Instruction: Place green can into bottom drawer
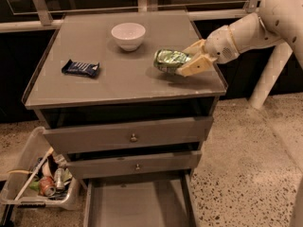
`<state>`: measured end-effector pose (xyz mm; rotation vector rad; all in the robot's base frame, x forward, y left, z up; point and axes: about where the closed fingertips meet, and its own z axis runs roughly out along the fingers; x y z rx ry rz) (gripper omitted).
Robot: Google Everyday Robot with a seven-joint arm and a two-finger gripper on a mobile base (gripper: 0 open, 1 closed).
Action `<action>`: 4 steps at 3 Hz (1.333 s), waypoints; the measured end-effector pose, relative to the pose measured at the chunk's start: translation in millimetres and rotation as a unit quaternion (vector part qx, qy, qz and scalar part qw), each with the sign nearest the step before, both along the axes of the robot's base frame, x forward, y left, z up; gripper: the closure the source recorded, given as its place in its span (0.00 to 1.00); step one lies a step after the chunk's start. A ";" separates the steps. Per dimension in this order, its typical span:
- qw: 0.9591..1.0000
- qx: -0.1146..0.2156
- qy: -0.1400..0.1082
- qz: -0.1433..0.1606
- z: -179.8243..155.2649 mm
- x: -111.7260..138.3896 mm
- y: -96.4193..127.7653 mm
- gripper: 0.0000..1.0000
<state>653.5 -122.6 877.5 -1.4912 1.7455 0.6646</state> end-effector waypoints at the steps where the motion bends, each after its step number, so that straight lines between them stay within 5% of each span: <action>1: 1.000 -0.004 -0.020 0.015 18.1 -30.9 -7.8 1.00; 2: 0.999 -0.011 -0.045 0.028 34.2 -70.6 -15.6 1.00; 4: 0.998 -0.026 -0.050 0.019 9.5 -153.3 -35.2 1.00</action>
Offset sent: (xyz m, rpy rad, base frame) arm -0.1276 -0.0306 0.0519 -0.0482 -0.1467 0.0861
